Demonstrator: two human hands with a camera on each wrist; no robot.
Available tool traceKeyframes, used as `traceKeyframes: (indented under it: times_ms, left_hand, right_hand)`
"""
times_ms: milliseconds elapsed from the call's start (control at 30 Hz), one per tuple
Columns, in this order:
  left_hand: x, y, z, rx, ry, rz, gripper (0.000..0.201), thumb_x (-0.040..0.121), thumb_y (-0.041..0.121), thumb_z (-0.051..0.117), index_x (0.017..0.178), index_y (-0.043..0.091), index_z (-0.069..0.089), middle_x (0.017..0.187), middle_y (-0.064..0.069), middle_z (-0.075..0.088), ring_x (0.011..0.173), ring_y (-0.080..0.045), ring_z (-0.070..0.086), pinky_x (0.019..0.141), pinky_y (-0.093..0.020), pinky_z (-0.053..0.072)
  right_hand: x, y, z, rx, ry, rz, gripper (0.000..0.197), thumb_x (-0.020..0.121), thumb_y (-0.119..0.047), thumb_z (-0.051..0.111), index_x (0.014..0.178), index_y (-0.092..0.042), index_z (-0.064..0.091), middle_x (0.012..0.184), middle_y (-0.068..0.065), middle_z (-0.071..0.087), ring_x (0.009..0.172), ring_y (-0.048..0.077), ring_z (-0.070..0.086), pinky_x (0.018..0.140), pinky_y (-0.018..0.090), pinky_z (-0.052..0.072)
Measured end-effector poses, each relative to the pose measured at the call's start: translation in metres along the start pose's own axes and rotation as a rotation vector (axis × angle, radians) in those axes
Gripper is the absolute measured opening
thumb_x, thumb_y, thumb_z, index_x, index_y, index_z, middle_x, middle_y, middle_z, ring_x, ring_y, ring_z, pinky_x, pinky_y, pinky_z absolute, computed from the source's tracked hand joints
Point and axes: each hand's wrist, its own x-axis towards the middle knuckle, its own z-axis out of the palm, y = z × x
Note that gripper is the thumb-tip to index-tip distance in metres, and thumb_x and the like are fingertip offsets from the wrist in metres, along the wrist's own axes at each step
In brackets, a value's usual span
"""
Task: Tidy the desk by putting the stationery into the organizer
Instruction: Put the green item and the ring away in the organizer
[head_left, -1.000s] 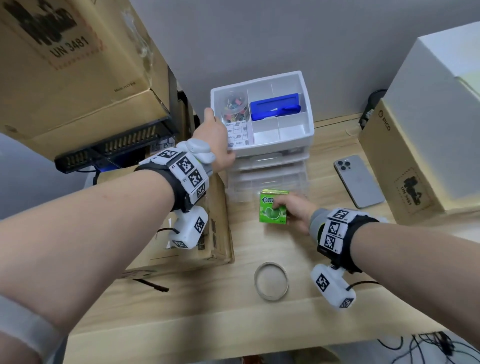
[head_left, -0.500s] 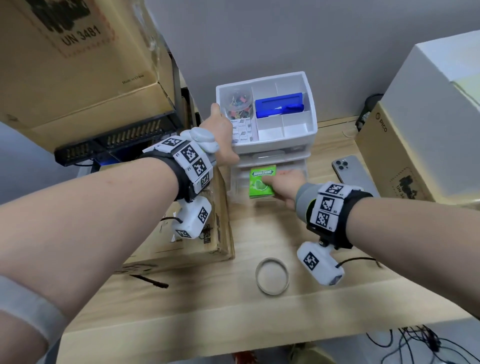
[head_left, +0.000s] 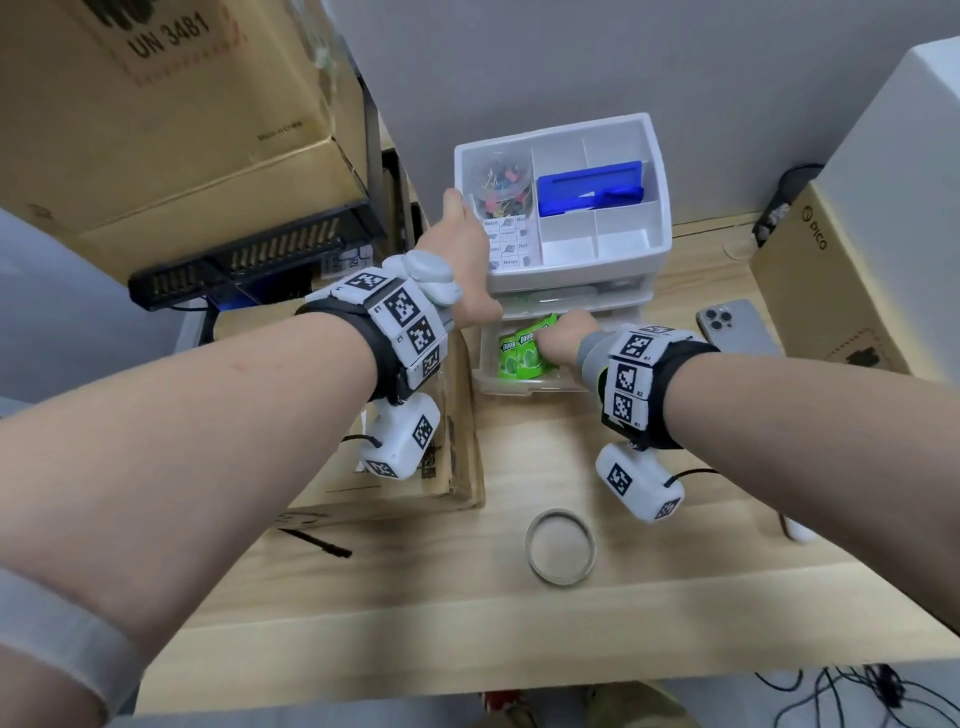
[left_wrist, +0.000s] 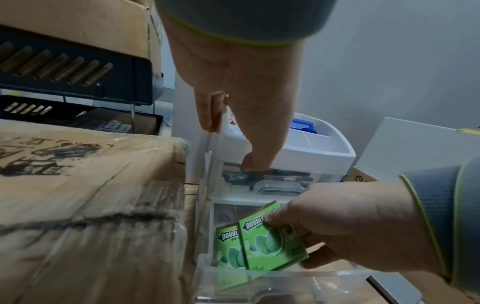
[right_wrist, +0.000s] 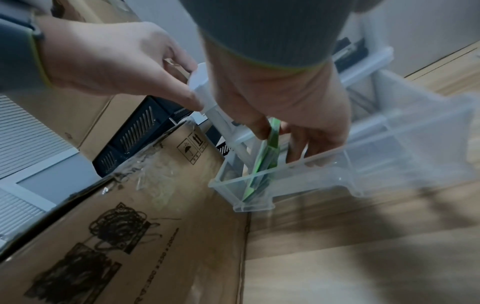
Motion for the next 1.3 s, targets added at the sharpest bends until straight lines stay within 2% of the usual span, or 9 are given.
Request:
traceKeyframes:
  times_ms: [100, 300, 534, 634, 734, 935, 1135, 1235, 1302]
  left_hand:
    - [-0.002, 0.000, -0.003, -0.010, -0.017, 0.019, 0.073, 0.059, 0.042, 0.083, 0.112, 0.006, 0.048, 0.120, -0.008, 0.029, 0.064, -0.021, 0.058, 0.056, -0.031, 0.051]
    - [-0.003, 0.000, -0.003, -0.016, -0.014, 0.016, 0.074, 0.060, 0.046, 0.083, 0.110, 0.006, 0.046, 0.119, -0.007, 0.028, 0.061, -0.018, 0.053, 0.055, -0.030, 0.047]
    - [-0.003, 0.001, -0.004, 0.018, -0.030, -0.002, 0.072, 0.058, 0.045, 0.085, 0.103, 0.010, 0.042, 0.107, -0.003, 0.018, 0.063, -0.018, 0.054, 0.051, -0.029, 0.044]
    - [-0.003, 0.003, -0.004, 0.034, -0.036, -0.021, 0.076, 0.058, 0.046, 0.084, 0.111, 0.008, 0.046, 0.107, -0.003, 0.017, 0.064, -0.019, 0.056, 0.052, -0.029, 0.047]
    - [-0.004, 0.003, -0.005, 0.036, -0.037, -0.008, 0.078, 0.058, 0.047, 0.084, 0.114, 0.007, 0.046, 0.109, -0.004, 0.020, 0.066, -0.020, 0.058, 0.053, -0.030, 0.048]
    - [-0.003, 0.003, -0.006, 0.035, -0.044, -0.016, 0.079, 0.056, 0.046, 0.085, 0.113, 0.007, 0.046, 0.114, -0.005, 0.025, 0.066, -0.021, 0.056, 0.058, -0.031, 0.048]
    - [-0.003, 0.003, -0.005, 0.031, -0.041, -0.013, 0.075, 0.059, 0.042, 0.082, 0.113, 0.007, 0.045, 0.108, -0.004, 0.020, 0.069, -0.022, 0.060, 0.059, -0.032, 0.054]
    - [-0.004, 0.004, -0.006, 0.036, -0.044, -0.013, 0.072, 0.059, 0.042, 0.081, 0.110, 0.007, 0.045, 0.107, -0.005, 0.021, 0.067, -0.022, 0.060, 0.057, -0.032, 0.053]
    - [-0.005, 0.004, -0.006, 0.046, -0.047, -0.016, 0.069, 0.060, 0.041, 0.081, 0.108, 0.008, 0.045, 0.108, -0.006, 0.022, 0.063, -0.020, 0.057, 0.054, -0.030, 0.050]
  right_hand:
    - [-0.004, 0.004, -0.012, -0.139, 0.008, -0.025, 0.031, 0.100, -0.016, 0.047, 0.123, 0.002, 0.059, 0.108, 0.019, 0.058, 0.103, 0.032, 0.056, 0.077, 0.028, 0.037]
    - [-0.002, 0.020, -0.021, -0.171, 0.176, 0.048, 0.026, 0.097, -0.018, 0.056, 0.075, -0.006, 0.052, 0.074, 0.005, 0.052, 0.077, 0.025, 0.054, 0.067, 0.029, 0.043]
    - [-0.009, 0.025, -0.020, -0.398, 0.147, -0.006, 0.019, 0.090, -0.010, 0.059, 0.074, -0.008, 0.049, 0.071, 0.004, 0.053, 0.056, 0.016, 0.046, 0.049, 0.026, 0.039]
    - [-0.012, 0.029, -0.016, -0.420, 0.181, -0.040, 0.025, 0.090, -0.015, 0.058, 0.109, -0.003, 0.048, 0.086, 0.007, 0.062, 0.071, 0.023, 0.059, 0.061, 0.031, 0.051]
    - [-0.018, 0.029, -0.013, -0.533, 0.202, -0.221, 0.031, 0.090, -0.024, 0.053, 0.117, -0.007, 0.053, 0.103, 0.012, 0.064, 0.086, 0.028, 0.060, 0.075, 0.034, 0.052]
    - [-0.020, 0.039, 0.008, -0.864, -0.150, -0.460, 0.056, 0.096, -0.054, 0.036, 0.135, -0.019, 0.056, 0.140, 0.011, 0.049, 0.131, 0.034, 0.044, 0.105, 0.048, 0.041]
    - [-0.037, 0.047, 0.007, -0.748, 0.190, -0.797, 0.020, 0.086, -0.032, 0.055, 0.100, -0.018, 0.062, 0.097, 0.004, 0.063, 0.093, 0.027, 0.059, 0.069, 0.033, 0.043]
    - [-0.049, 0.053, 0.017, -0.840, 0.089, -0.796, 0.026, 0.087, -0.036, 0.048, 0.082, -0.016, 0.064, 0.072, 0.002, 0.065, 0.070, 0.027, 0.063, 0.052, 0.026, 0.039]
    - [-0.048, 0.060, 0.024, -0.950, 0.005, -0.723, 0.034, 0.087, -0.042, 0.047, 0.094, -0.013, 0.066, 0.077, 0.004, 0.066, 0.072, 0.029, 0.065, 0.053, 0.027, 0.044]
